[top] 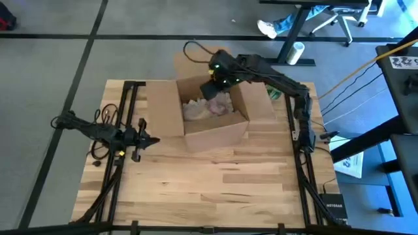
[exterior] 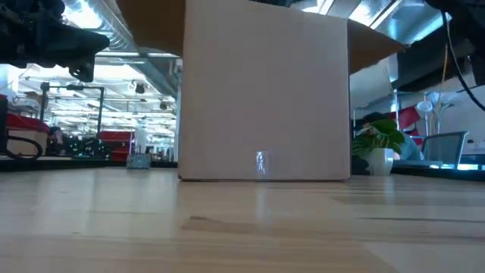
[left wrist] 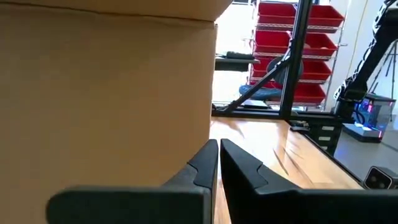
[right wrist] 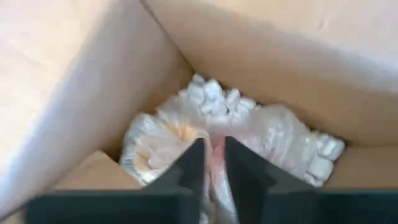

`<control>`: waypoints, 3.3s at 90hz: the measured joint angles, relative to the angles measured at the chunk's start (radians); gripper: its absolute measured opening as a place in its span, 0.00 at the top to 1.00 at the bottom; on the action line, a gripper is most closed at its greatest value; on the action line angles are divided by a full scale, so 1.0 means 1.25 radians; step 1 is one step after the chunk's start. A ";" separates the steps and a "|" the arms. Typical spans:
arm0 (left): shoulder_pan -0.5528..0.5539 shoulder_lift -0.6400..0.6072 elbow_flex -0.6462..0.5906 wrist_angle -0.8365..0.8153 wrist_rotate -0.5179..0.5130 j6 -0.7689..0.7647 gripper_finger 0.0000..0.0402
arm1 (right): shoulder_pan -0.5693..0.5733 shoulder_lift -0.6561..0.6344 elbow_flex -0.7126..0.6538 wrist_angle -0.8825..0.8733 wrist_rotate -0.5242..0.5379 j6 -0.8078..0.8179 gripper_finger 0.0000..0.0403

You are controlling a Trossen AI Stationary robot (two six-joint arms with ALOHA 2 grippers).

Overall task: Wrap mug
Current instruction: Return to Home Position

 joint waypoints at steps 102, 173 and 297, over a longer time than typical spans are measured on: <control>0.000 0.000 0.000 0.000 0.000 0.000 1.00 | 0.481 -0.709 -0.981 0.636 0.585 0.153 1.00; 0.000 0.000 0.000 0.000 0.000 0.000 1.00 | 0.745 -0.846 -1.635 0.943 0.772 0.434 1.00; 0.112 0.003 0.000 -0.018 -0.501 -0.128 1.00 | 0.668 -0.846 -1.879 1.246 0.505 0.063 1.00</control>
